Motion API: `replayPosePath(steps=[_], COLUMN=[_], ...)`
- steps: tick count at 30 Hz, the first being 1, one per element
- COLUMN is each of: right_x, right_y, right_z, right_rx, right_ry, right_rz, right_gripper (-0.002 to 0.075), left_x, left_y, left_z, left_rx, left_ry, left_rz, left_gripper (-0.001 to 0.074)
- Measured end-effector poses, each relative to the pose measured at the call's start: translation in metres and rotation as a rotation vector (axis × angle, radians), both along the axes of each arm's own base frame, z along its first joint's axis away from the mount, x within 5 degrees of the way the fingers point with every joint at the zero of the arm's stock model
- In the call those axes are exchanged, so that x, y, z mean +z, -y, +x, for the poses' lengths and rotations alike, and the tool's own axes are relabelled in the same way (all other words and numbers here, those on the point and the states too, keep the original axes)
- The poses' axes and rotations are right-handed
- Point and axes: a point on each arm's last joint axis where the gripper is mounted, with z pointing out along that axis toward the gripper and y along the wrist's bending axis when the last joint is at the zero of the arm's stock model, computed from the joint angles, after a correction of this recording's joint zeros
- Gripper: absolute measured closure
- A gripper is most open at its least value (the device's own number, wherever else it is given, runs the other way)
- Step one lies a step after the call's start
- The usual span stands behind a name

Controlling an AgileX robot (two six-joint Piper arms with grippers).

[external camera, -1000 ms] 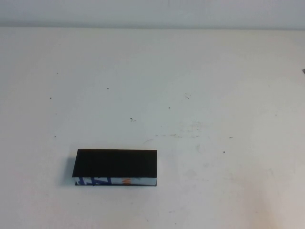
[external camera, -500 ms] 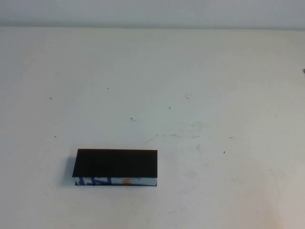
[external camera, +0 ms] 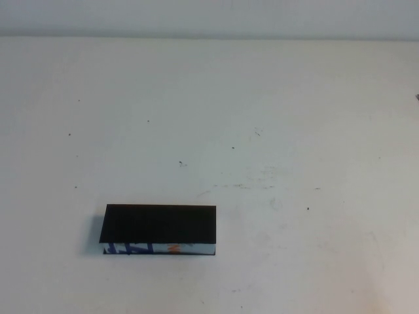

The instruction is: Return glasses to glasses case

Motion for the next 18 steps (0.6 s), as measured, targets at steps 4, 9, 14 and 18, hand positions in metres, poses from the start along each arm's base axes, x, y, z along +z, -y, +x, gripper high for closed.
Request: replayPosePath(steps=[4, 9, 14, 18], right_x=[0.0, 0.0, 0.0, 0.0], right_y=[0.0, 0.0, 0.0, 0.0], right_z=[0.0, 0.0, 0.0, 0.0], right_rx=[0.0, 0.0, 0.0, 0.0], right_ry=[0.0, 0.0, 0.0, 0.0], right_rz=[0.0, 0.0, 0.0, 0.0], right_gripper=[0.0737, 0.0737, 0.0737, 0.0737], left_x=[0.0, 0.0, 0.0006, 0.0049], left_y=[0.0, -0.0002, -0.0002, 0.0027], left_z=[0.0, 0.0, 0.0, -0.0008], left_rx=[0.0, 0.002, 0.004, -0.005], left_ry=[0.0, 0.0, 0.009, 0.07], left_rz=[0.0, 0.0, 0.016, 0.107], left_gripper=[0.0735, 0.0735, 0.0735, 0.0735])
